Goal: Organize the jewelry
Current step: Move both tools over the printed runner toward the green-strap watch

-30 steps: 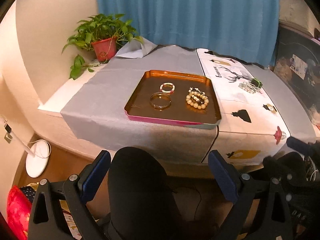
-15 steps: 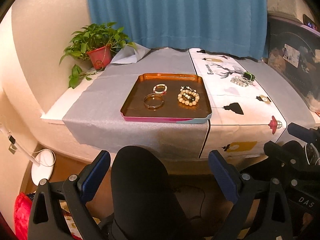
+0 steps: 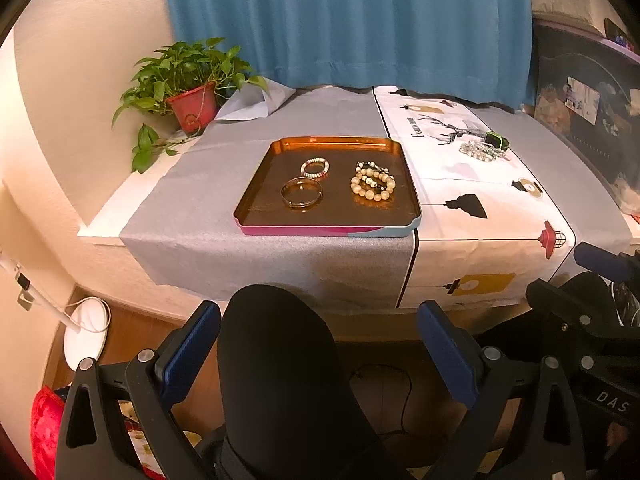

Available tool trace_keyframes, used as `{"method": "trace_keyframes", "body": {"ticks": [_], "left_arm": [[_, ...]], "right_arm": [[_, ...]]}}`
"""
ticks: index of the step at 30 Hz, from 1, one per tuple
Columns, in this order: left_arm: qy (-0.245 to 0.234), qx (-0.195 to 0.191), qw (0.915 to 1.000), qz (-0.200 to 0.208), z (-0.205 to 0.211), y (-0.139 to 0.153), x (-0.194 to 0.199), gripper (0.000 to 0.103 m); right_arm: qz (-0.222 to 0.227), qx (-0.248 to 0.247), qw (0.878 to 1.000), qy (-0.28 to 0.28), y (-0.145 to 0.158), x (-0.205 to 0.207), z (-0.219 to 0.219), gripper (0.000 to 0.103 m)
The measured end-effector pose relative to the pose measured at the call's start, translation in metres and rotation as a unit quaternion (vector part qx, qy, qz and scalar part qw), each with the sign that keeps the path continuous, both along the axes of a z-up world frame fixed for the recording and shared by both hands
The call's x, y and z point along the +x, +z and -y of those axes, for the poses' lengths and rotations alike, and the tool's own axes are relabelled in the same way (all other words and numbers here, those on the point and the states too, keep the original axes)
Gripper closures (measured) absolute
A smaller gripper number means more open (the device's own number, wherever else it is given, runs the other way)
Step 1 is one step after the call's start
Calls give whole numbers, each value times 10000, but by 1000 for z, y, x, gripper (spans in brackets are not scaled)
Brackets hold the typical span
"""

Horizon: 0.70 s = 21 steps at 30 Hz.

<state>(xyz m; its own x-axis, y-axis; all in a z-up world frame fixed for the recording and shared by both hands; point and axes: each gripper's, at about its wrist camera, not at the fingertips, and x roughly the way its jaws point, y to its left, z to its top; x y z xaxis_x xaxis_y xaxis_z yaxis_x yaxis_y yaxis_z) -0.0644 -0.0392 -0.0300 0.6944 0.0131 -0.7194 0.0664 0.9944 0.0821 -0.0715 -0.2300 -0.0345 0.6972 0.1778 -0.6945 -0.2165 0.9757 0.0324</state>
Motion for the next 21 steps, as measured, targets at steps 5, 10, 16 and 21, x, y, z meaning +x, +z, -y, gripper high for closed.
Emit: {"method": "trace_keyframes", "body": {"ticks": [5,10,16,21], "left_arm": [[-22,24,10000,-54,1,-3,5,5],[-120,108,9999,-42,8,-2,12,5],[-302,137,9995,-13,26,4,33,5],[-521,111,9986,-35,49,11,62,5]], "right_arm": [[-63,19,10000,-31,-3,5,2,28],[-95,17,9999,-124,-8,11,10,28],[-194,131,9978,-616,-16,26,46,28],[-309,205,9928,-1137,-26,41,87,28]]}}
